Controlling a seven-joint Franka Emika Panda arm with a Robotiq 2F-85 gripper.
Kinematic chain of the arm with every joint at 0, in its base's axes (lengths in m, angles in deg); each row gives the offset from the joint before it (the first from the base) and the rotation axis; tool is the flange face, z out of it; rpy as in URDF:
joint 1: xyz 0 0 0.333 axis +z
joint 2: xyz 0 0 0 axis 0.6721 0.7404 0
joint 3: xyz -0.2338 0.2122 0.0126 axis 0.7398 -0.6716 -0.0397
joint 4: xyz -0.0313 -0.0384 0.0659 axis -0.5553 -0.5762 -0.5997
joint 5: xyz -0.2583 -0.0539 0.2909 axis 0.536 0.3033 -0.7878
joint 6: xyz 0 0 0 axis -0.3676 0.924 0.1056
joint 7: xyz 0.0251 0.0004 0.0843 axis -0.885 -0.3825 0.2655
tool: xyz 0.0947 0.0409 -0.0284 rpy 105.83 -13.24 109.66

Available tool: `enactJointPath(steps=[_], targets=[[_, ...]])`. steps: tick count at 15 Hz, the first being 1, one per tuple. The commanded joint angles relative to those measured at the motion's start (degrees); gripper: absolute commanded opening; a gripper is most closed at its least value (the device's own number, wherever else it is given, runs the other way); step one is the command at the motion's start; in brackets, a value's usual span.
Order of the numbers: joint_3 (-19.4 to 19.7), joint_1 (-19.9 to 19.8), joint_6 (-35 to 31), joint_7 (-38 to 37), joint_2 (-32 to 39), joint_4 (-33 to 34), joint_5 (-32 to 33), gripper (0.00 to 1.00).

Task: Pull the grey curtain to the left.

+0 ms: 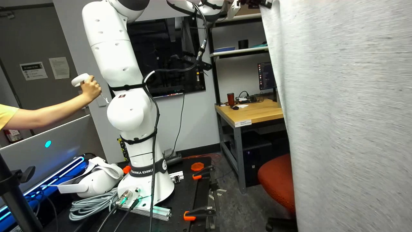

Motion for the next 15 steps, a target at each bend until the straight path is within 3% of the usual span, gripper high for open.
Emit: enactJointPath(steps=[1, 8, 15], targets=[[-3.75, 6.15, 3.50, 1.37, 5.70, 2.15, -0.89, 0.01], [-9.07, 14.59, 12.62, -0.71, 12.05, 9.48, 5.44, 0.01], [-10.99, 23.99, 15.15, 1.57, 18.60, 15.78, 4.97, 0.01]])
